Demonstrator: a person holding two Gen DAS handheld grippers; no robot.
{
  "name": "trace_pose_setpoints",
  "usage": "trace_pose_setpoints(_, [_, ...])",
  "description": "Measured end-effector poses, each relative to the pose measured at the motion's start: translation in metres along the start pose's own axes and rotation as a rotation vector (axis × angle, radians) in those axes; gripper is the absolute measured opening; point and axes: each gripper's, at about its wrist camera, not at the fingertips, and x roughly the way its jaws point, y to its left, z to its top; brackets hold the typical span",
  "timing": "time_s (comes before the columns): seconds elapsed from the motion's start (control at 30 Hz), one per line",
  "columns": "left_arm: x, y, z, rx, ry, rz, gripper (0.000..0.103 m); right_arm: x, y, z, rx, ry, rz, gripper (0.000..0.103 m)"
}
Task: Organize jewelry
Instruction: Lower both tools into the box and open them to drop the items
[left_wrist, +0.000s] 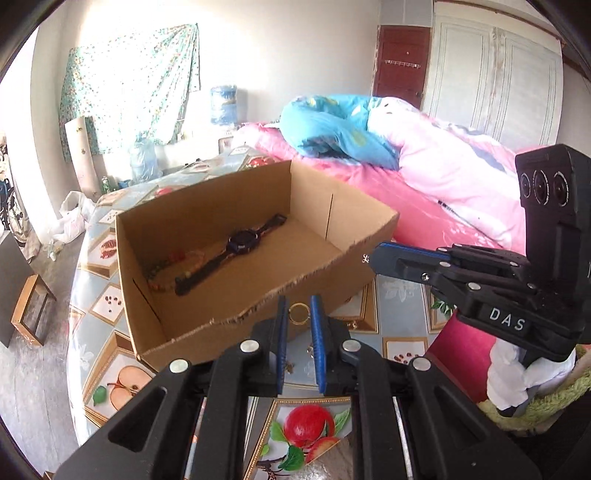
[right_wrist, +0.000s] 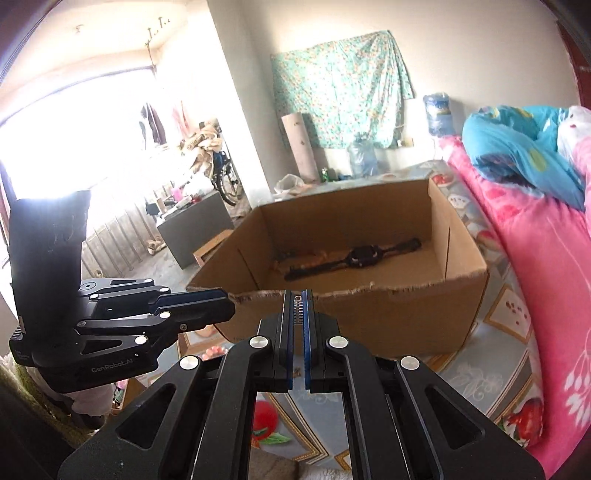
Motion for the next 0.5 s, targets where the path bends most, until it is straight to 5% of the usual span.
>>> trace_pose_setpoints(0.23, [0.003,0.016,0.035,0.015,-0.031,0.075,0.012,0.023,0.008,0.041,-0.058,-0.05,0.032,0.002])
trace_pose_setpoints(0.5, [0.038,0.051,0.052,-0.019,0.021,0.183,0.012,0.079,-0.001,0.06,-0.056,0.049,0.021,0.002])
